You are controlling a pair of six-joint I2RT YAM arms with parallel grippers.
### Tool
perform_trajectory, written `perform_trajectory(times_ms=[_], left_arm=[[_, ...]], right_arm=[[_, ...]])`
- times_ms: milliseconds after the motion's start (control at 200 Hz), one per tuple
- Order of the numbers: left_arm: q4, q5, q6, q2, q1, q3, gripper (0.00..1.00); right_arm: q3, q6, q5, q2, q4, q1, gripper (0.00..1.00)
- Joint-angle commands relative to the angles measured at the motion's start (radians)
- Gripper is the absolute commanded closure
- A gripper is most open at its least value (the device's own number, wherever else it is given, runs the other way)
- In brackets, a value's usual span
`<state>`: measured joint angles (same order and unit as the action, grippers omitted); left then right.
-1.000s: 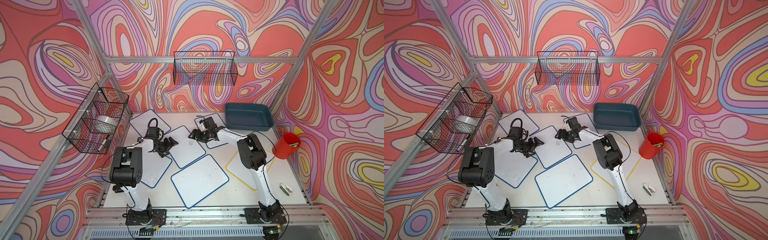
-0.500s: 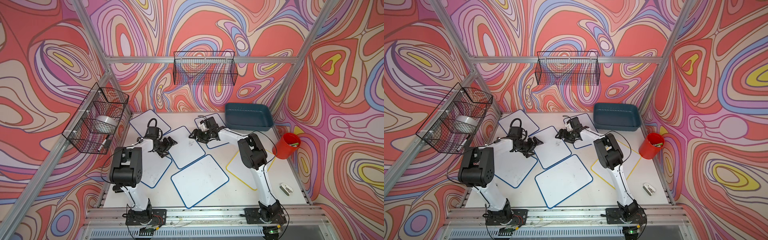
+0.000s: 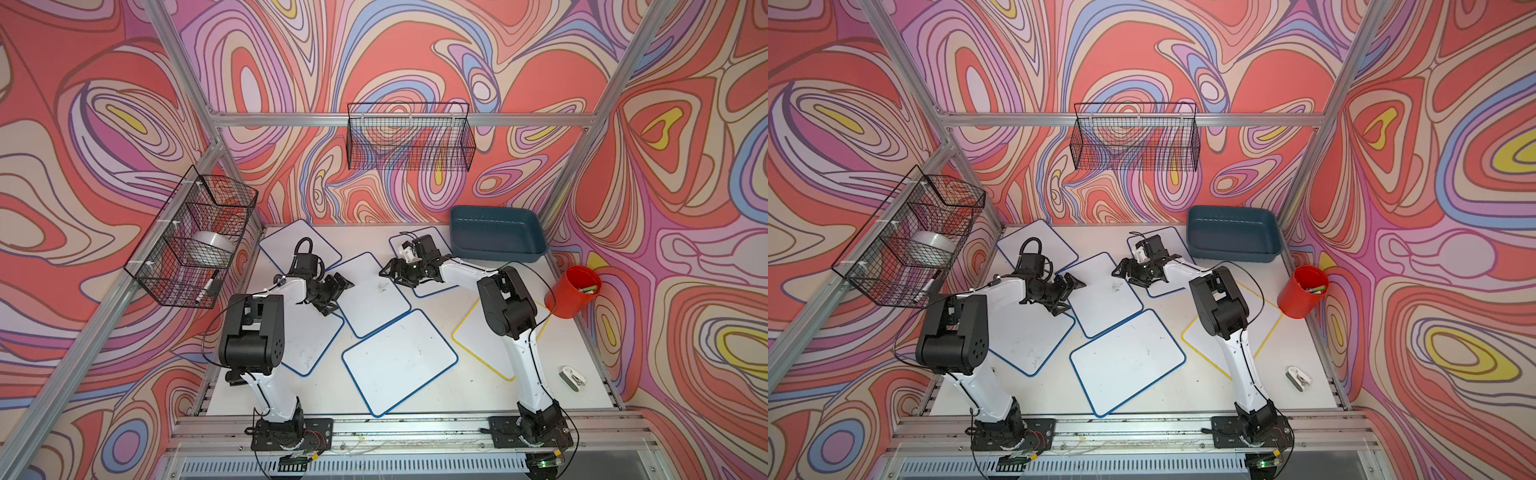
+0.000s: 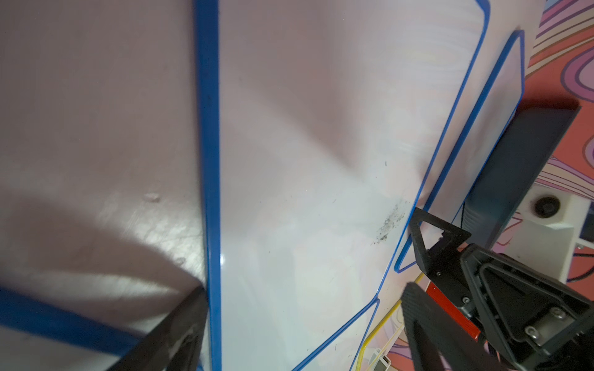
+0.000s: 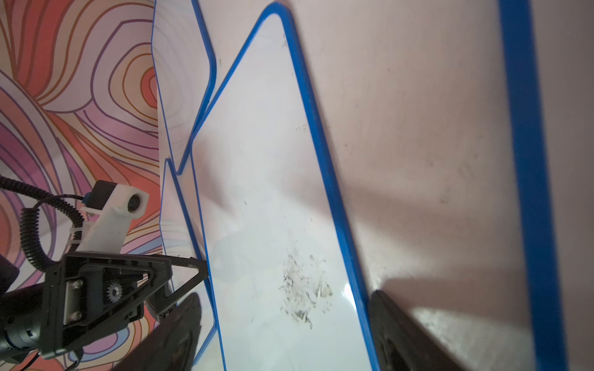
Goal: Put the whiteboard into the storage box
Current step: Pick up the whiteboard at the center of the board.
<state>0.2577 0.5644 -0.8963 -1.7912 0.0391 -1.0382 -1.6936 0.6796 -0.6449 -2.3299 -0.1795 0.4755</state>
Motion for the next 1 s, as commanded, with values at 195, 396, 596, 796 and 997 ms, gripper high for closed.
perform_trajectory(times_ms=[195, 396, 596, 796, 997], left_arm=[[-0.176, 0.213, -0.049, 0.073, 0.042, -0.059, 0.12], [-0.192, 0.239, -0.039, 0.080, 0.045, -0.057, 0.12], [-0.205, 0.249, -0.047, 0.088, 0.047, -0.040, 0.12], [-0.241, 0.264, -0.061, 0.095, 0.052, -0.013, 0.13], [-0.289, 0.285, -0.076, 0.102, 0.057, 0.006, 0.15]], right_arm=[[0.045, 0.041, -0.191, -0.023, -0.068, 0.072, 0.17], [0.051, 0.048, -0.202, -0.026, -0.054, 0.071, 0.17], [0.064, 0.048, -0.208, -0.032, -0.045, 0.064, 0.17], [0.097, 0.079, -0.242, -0.041, 0.013, 0.046, 0.17], [0.077, 0.026, -0.254, -0.053, -0.049, 0.046, 0.17]])
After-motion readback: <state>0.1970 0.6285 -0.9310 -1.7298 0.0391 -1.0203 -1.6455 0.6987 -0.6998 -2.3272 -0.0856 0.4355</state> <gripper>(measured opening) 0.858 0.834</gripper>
